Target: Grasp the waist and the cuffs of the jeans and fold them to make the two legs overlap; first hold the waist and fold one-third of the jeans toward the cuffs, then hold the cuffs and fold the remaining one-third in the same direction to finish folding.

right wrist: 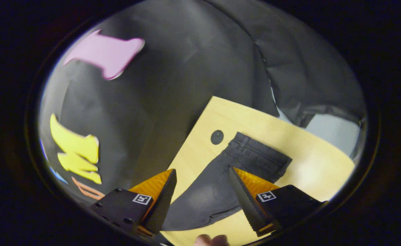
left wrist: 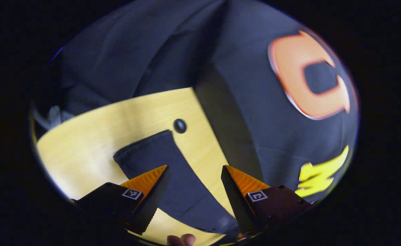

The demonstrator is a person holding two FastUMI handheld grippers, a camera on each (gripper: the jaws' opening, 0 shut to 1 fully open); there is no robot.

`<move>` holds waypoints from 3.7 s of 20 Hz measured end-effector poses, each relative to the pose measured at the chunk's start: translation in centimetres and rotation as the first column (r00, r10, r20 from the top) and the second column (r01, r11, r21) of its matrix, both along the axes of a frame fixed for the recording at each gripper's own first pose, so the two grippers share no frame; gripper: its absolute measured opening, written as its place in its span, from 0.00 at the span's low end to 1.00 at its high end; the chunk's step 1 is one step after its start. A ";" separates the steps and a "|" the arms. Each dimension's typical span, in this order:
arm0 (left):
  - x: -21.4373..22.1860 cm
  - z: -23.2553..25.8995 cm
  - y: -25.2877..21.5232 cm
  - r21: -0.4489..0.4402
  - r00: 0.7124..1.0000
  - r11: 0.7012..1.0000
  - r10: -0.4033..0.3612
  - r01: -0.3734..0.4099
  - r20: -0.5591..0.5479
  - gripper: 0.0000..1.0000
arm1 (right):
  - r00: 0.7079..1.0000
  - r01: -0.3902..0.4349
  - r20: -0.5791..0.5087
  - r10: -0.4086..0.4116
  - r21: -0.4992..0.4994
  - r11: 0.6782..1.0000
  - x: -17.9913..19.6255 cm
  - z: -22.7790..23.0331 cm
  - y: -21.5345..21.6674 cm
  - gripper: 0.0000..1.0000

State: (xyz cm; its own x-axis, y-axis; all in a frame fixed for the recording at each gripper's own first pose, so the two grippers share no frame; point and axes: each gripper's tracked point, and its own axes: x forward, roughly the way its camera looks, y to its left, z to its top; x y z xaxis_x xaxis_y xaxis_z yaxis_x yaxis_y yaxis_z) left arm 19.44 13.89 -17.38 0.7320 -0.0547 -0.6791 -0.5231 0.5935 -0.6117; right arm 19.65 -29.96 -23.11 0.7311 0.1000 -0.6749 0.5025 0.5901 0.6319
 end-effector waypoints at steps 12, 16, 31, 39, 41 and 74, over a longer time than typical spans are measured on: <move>-12.5 11.6 -14.9 0.621 0.840 0.764 -0.446 0.176 0.310 0.98 | 0.891 -0.046 0.292 0.347 -0.704 0.709 -14.4 16.1 10.8 0.96; -16.1 11.1 -18.7 0.658 0.801 0.727 -0.505 0.193 0.323 0.97 | 0.906 -0.073 0.250 0.341 -0.701 0.709 -19.0 14.1 12.3 0.96; -17.1 8.1 -23.0 0.677 0.813 0.679 -0.545 0.284 0.204 0.98 | 0.985 -0.069 0.085 0.147 -0.592 0.803 -14.8 -0.1 2.0 0.96; -17.0 5.9 -26.8 0.645 0.847 0.679 -0.524 0.350 0.092 0.98 | 0.996 0.082 -0.003 -0.090 -0.368 0.926 -7.1 -13.7 -6.5 0.97; -16.8 5.8 -27.1 0.652 0.848 0.671 -0.524 0.353 0.081 0.98 | 0.995 0.083 -0.017 -0.095 -0.362 0.928 -5.8 -15.2 -6.9 0.96; -20.0 4.3 -21.8 0.559 0.941 0.801 -0.323 0.215 0.102 0.98 | 0.994 -0.110 -0.067 0.089 -0.472 0.875 -1.2 -12.0 -6.1 0.04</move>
